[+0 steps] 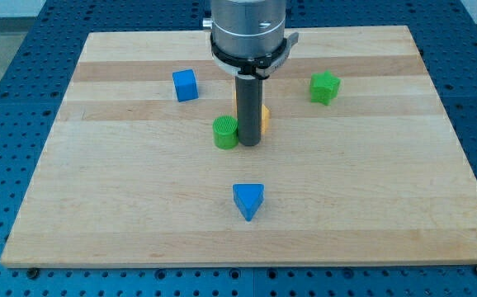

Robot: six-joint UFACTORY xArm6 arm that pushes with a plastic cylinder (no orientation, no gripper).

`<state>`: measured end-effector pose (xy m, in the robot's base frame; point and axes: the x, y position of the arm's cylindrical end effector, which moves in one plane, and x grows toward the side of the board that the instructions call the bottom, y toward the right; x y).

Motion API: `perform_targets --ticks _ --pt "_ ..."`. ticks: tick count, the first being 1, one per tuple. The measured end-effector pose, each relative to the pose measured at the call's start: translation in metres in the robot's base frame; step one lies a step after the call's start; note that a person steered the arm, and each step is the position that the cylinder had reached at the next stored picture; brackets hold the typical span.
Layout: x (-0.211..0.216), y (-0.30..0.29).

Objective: Push blue triangle below green star

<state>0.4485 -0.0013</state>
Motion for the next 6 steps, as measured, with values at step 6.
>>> perform_targets --ticks 6 --pt "0.104 -0.081"
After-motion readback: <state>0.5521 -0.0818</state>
